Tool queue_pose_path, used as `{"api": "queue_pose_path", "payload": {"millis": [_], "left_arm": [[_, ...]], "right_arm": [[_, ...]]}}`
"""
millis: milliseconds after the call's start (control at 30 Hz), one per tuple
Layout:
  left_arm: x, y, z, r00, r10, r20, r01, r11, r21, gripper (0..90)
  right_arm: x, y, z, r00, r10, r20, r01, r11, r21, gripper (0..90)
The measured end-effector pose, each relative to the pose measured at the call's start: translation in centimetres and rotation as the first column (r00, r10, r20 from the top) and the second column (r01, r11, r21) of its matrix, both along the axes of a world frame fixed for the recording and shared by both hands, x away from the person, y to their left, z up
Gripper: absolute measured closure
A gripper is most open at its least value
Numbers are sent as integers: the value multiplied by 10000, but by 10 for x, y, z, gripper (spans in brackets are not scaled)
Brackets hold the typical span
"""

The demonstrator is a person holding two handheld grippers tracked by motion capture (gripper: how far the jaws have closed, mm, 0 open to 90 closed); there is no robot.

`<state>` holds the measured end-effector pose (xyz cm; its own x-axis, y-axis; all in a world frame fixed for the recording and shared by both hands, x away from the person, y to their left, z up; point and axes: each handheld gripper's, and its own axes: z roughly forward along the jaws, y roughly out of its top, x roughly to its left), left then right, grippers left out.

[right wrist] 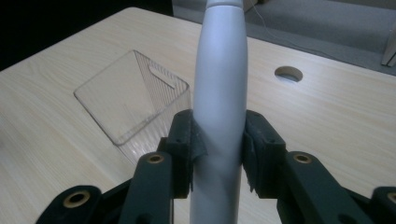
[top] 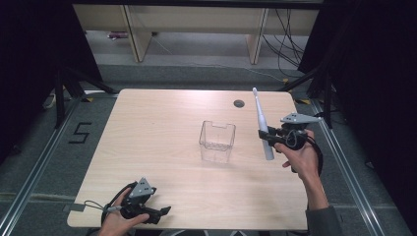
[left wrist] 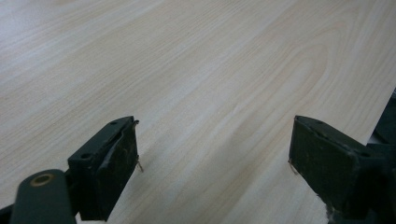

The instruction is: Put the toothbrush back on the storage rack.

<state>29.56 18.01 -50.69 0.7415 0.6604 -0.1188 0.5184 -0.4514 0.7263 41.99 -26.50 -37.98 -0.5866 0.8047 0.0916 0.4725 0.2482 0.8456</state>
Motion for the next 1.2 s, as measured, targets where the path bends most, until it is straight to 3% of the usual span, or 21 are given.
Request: {"api": "queue_pose_path", "payload": {"millis": [133,167,267,333,367,533,633,700,767,800,933,1033,1100,1133,1200], "left_arm": [[0,0,0,10000,-3,-1,3,10000,9,149],[1,2,1,10000,-45,52,44,9997,224,149],[1,1,1,10000,-33,54,32,9998,220,149],[1,1,0,10000,-26,56,25,9998,216,149],[1,1,0,10000,-34,40,34,9999,144,149],[1,1,0,10000,-28,43,27,9998,212,149],[1,2,0,10000,-51,49,50,9997,222,149],[1,1,0,10000,-43,37,43,9998,205,149],[0,0,0,10000,-11,-1,11,10000,-1,149],[1,2,0,10000,-82,41,81,9997,229,149],[1,1,0,10000,-40,25,39,9998,208,149],[0,0,0,10000,-23,-17,23,10000,-13,149],[0,0,0,10000,-16,-14,16,10000,-19,149],[1,2,0,10000,-63,29,62,9998,212,149],[1,1,0,10000,-58,25,58,9999,143,149]], "right_arm": [[1,6,4,10000,60,11,-60,9999,89,664],[2,10,6,9997,146,179,-150,9997,217,664],[6,16,11,9979,417,493,-430,9988,253,664],[5,18,14,9985,366,397,-375,9991,208,664],[7,23,16,9980,462,427,-483,9976,494,664],[11,32,20,9951,740,651,-765,9964,361,664],[13,41,24,9953,856,452,-878,9950,476,664],[17,48,26,9920,1018,743,-1049,9937,386,664],[19,55,27,9926,1057,602,-1092,9923,590,664],[19,58,28,9943,978,433,-1008,9922,735,664],[25,65,30,9913,1152,644,-1184,9918,482,664],[31,78,30,9898,1388,327,-1400,9893,398,664],[35,83,30,9880,1468,477,-1480,9887,224,664],[37,86,30,9881,1479,412,-1489,9886,222,664],[40,93,28,9853,1666,372,-1678,9854,297,664]]}}
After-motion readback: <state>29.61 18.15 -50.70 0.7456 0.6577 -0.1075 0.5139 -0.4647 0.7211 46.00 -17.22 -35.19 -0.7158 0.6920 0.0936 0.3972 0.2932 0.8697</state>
